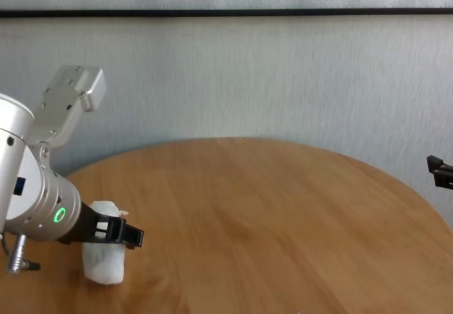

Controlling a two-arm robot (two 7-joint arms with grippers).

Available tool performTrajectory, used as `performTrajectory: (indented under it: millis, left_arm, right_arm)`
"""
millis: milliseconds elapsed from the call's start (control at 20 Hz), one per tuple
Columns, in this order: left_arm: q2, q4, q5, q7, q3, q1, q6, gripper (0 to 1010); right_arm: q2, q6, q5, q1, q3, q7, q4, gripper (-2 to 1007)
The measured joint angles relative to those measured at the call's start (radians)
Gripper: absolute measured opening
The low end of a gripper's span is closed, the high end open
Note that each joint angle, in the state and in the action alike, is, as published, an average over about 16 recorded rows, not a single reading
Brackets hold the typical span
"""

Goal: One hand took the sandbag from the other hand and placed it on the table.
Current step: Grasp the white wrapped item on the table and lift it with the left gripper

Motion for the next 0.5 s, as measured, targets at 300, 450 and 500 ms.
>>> performTrajectory:
  millis: [300,450,500]
  left_arm:
    - [-0.008,0.01,0.006,0.0,-0.004,-0.004,0.003,1000]
    - [-0.011,0.012,0.007,0.0,-0.006,-0.005,0.004,1000]
    - [-0.011,0.013,0.008,0.0,-0.007,-0.005,0.004,1000]
  right_arm:
    - [0.0,0.0,0.0,0.0,0.0,0.0,0.0,1000]
    - [0.0,0.0,0.0,0.0,0.0,0.0,0.0,1000]
    - [0.0,0.0,0.0,0.0,0.0,0.0,0.0,1001]
